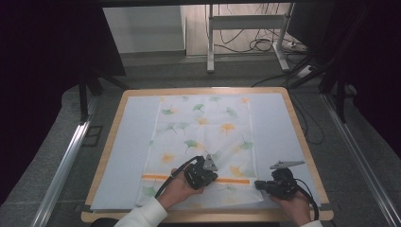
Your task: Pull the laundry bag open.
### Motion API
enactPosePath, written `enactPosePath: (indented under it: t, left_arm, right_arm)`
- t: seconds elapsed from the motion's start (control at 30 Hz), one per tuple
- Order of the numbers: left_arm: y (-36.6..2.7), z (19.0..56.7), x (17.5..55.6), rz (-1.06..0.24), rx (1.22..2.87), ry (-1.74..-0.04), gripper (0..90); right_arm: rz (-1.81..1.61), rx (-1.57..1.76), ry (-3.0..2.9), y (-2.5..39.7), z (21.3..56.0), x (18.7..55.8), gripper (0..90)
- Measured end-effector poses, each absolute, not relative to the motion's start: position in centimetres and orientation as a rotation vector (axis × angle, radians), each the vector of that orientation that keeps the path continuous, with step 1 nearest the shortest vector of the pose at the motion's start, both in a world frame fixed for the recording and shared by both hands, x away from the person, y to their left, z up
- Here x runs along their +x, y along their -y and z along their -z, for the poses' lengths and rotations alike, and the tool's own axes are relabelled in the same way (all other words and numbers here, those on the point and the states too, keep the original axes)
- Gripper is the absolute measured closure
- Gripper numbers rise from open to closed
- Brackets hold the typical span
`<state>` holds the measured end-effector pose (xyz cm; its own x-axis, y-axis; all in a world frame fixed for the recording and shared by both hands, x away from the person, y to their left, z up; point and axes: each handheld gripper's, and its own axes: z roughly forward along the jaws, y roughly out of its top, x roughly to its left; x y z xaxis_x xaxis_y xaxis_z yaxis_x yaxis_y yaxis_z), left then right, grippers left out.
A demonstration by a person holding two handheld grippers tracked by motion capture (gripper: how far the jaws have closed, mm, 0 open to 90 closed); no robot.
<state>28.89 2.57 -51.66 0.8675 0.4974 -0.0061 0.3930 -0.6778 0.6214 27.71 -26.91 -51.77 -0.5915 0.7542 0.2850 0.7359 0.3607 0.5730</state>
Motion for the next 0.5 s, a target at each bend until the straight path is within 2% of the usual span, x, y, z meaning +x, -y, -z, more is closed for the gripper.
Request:
enactPosePath:
  t: [0.5]
  left_arm:
    - [-3.53,51.67,28.86,-0.234,2.404,-0.659,90.0]
  right_arm:
    - [-1.06,1.402,-2.57,26.92,51.77,27.73,89.5]
